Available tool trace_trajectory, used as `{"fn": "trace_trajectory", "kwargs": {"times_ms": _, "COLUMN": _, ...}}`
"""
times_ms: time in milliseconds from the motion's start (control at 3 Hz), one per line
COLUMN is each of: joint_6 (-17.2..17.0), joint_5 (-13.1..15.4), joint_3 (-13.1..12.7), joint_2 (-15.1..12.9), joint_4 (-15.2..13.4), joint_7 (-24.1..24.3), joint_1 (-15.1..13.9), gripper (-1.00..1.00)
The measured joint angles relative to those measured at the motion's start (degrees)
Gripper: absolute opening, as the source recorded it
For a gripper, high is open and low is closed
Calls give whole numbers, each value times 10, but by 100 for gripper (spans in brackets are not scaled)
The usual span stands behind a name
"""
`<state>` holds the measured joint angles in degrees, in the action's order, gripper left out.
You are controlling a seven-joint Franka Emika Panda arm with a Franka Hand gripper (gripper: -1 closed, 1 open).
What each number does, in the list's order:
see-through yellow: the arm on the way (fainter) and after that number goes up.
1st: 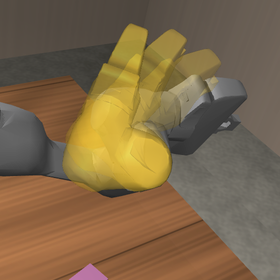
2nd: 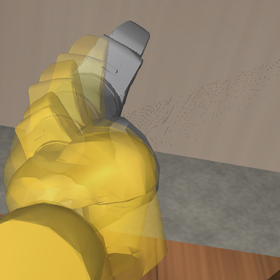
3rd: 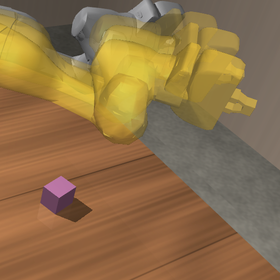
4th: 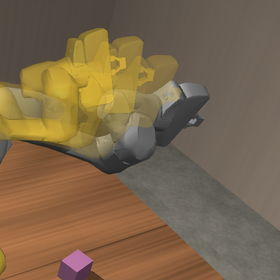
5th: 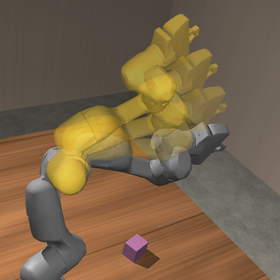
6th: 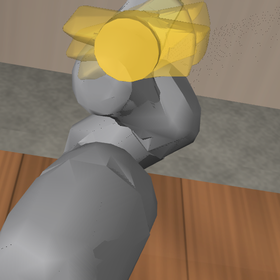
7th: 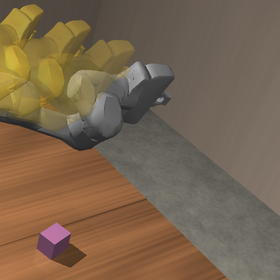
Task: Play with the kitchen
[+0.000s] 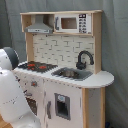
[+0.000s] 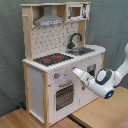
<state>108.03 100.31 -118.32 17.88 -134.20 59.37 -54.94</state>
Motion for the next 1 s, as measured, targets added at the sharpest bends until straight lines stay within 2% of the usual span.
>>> {"fn": "trace_trajectory", "kwargs": {"times_ms": 667, "joint_6": -52, "joint_5": 57, "joint_3": 0, "joint_2": -81, "joint_4": -41, "joint_7": -21, "joint_1": 6, "gripper": 100}}
{"fn": "trace_trajectory", "kwargs": {"times_ms": 1000, "joint_6": -89, "joint_5": 77, "joint_3": 1, "joint_2": -115, "joint_4": -76, "joint_7": -21, "joint_1": 6, "gripper": 100}}
